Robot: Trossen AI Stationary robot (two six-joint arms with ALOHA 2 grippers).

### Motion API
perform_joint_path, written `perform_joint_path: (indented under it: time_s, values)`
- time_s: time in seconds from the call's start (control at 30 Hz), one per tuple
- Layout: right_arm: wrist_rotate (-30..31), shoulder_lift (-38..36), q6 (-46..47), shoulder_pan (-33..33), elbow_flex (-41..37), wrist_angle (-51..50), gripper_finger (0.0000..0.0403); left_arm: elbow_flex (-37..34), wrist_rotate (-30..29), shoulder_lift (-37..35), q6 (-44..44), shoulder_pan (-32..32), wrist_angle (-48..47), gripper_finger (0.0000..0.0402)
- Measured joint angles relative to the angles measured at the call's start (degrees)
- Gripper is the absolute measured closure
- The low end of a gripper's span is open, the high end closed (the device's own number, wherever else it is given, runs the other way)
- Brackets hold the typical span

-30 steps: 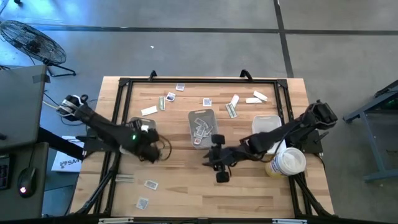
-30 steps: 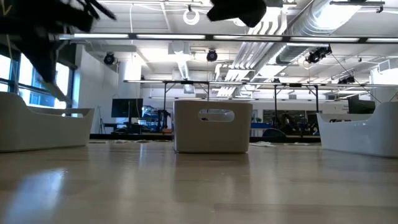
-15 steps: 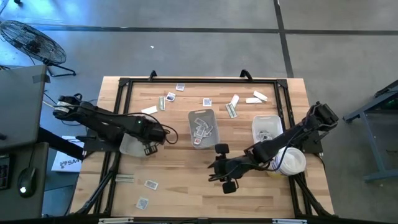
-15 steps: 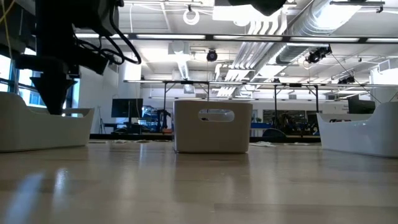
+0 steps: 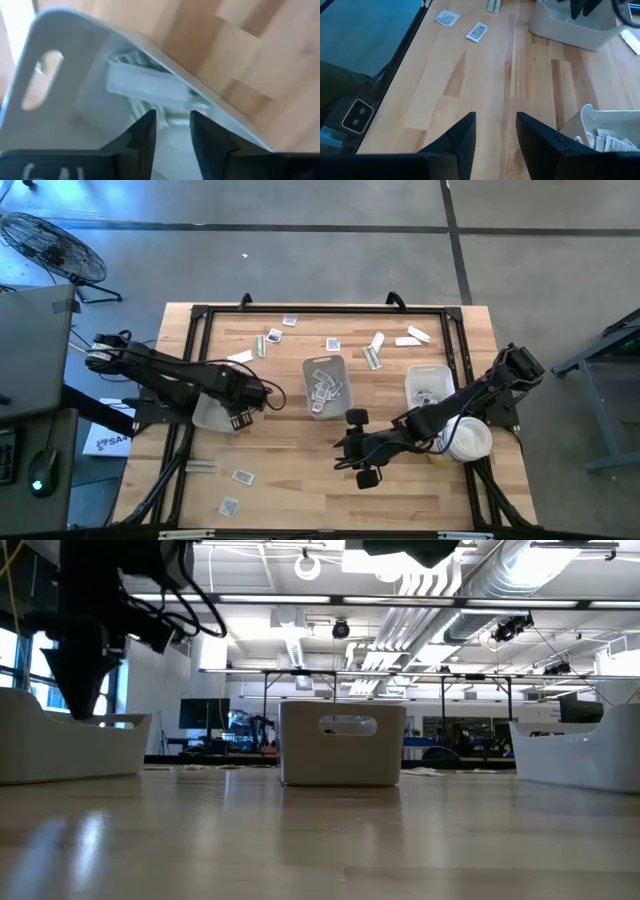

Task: Pick & Place First Aid Supplies
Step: Put the bandage pack into the left gray bin

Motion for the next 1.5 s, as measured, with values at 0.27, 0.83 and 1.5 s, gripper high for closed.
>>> perform_joint_path:
  time_s: [0.27,0.83,1.5]
  values:
    - [1.30,0.00,-0.01,-0.82,0.00,0.02,0.0270,10.45,6.79,-0.24,-12.12,-4.23,-9.87,0.0280]
    - [1.14,0.02,-5.83,-4.87,0.00,-0.29,0.0270,7.04,10.04,-0.20,-49.78,-43.00,4.37,0.0279]
    - [-3.42,0.02,-7.63,-8.72,0.00,-0.29,0.0270,2.07,7.26,9.80,-76.20,-51.41,16.58,0.0280]
